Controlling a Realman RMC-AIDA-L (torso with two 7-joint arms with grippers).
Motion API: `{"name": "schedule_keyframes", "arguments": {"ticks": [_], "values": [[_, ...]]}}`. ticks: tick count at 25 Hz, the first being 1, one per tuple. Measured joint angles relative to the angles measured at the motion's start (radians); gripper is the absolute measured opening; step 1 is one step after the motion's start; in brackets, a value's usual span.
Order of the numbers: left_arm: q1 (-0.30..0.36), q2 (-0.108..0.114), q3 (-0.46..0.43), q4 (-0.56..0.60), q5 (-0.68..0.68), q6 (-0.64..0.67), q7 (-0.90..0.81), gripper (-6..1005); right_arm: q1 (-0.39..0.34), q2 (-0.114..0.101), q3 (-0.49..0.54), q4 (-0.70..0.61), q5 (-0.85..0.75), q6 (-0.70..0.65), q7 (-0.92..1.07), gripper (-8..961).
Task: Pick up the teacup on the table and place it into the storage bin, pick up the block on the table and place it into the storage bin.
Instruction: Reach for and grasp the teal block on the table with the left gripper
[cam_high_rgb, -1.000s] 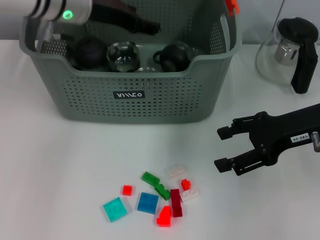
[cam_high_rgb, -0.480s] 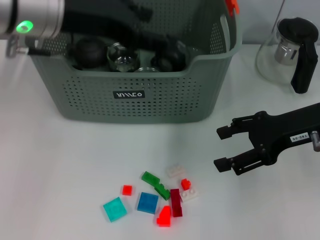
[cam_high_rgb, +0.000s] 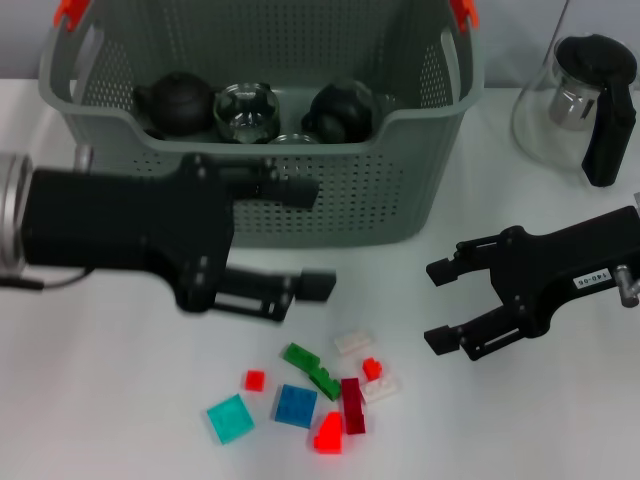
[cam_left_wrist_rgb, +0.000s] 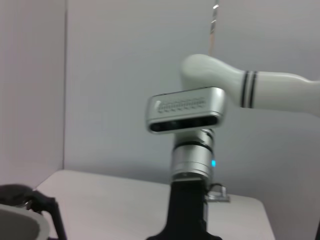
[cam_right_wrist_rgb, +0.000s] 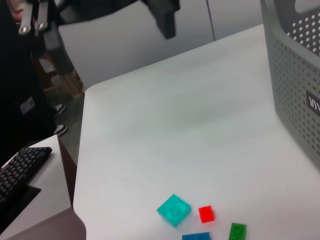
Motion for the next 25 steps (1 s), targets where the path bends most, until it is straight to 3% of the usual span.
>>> {"name": "schedule_keyframes", "arguments": {"ticks": [4, 10, 20, 25], "values": [[0.044, -0.006, -0.012, -0.084, -0.017, 0.022, 0.150, 834, 0.017, 0.000, -0.015, 0.000, -0.003, 0.000, -0.001, 941], [0.089, -0.010, -0.027, -0.164, 0.010, 0.030, 0.291, 833, 0.049, 0.019, -0.033, -0.010, -0.059, 0.006, 0.003, 942], [0.099, -0.011, -0.044, -0.172, 0.147, 0.030, 0.333, 831, 0.090, 0.022, -0.043, -0.011, -0.103, 0.008, 0.015, 942], [0.096, -0.010, -0.044, -0.176, 0.190, 0.022, 0.336, 830, 0.128, 0.033, -0.043, -0.012, -0.152, 0.008, 0.025, 942]]}}
